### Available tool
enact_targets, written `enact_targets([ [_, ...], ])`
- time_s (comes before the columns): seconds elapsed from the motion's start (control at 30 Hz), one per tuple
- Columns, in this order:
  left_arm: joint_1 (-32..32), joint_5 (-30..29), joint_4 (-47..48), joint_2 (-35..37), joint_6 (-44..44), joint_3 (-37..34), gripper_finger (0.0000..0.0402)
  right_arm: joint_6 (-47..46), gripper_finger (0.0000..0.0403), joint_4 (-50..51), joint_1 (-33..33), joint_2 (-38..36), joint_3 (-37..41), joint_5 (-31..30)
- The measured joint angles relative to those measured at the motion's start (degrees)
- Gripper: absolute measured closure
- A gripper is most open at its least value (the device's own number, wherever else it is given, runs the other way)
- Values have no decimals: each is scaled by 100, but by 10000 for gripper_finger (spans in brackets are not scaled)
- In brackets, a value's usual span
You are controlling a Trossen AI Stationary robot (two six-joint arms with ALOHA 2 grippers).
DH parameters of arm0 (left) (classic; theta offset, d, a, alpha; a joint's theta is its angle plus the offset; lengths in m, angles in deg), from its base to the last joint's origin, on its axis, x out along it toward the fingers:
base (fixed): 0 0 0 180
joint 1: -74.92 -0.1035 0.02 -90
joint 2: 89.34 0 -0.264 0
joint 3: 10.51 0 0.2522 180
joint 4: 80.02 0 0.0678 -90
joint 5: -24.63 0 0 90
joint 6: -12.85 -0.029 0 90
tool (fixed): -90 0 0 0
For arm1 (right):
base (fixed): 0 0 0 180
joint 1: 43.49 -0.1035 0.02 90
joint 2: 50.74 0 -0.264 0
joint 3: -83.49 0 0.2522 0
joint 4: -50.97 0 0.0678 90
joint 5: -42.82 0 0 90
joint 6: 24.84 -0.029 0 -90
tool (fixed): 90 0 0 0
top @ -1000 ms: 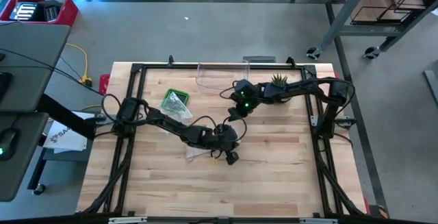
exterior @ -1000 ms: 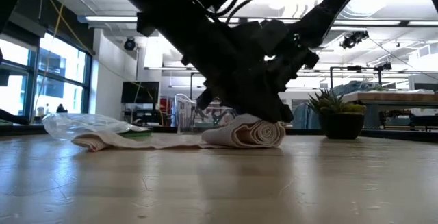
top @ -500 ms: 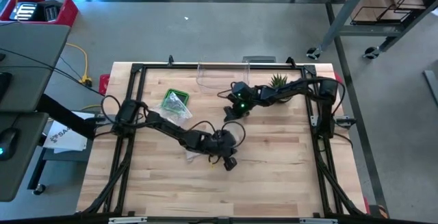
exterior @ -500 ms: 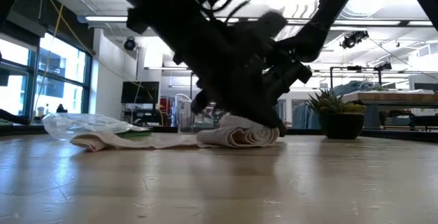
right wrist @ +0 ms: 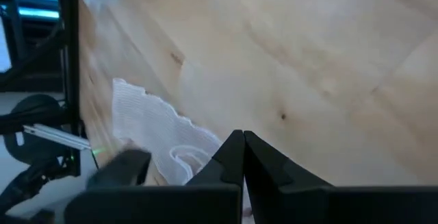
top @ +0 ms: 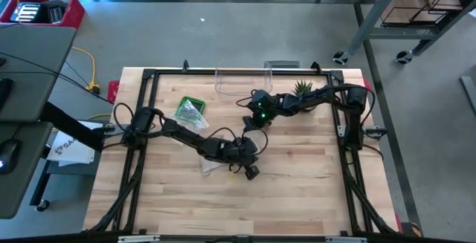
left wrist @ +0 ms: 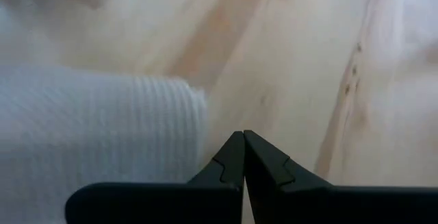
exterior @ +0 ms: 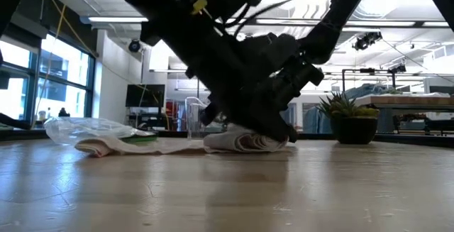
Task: Roll bandage
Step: Roll the bandage
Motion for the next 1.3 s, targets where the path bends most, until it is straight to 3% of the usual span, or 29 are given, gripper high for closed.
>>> enact_targets([
  [0.47, 116, 50, 400, 12, 591, -10, 401, -26, 403, 564, -512, 0, 0, 8],
  [0.8, 158, 312, 174, 79, 114, -3, 401, -121, 403, 701, -809, -159, 13, 10],
  [1.03, 161, 474, 306, 78, 132, -26, 401, -40, 403, 875, -583, -434, -15, -234],
  [1.3, 165, 520, 250, 116, -312, -16, 401, -64, 403, 1227, -494, -420, -4, -1138],
])
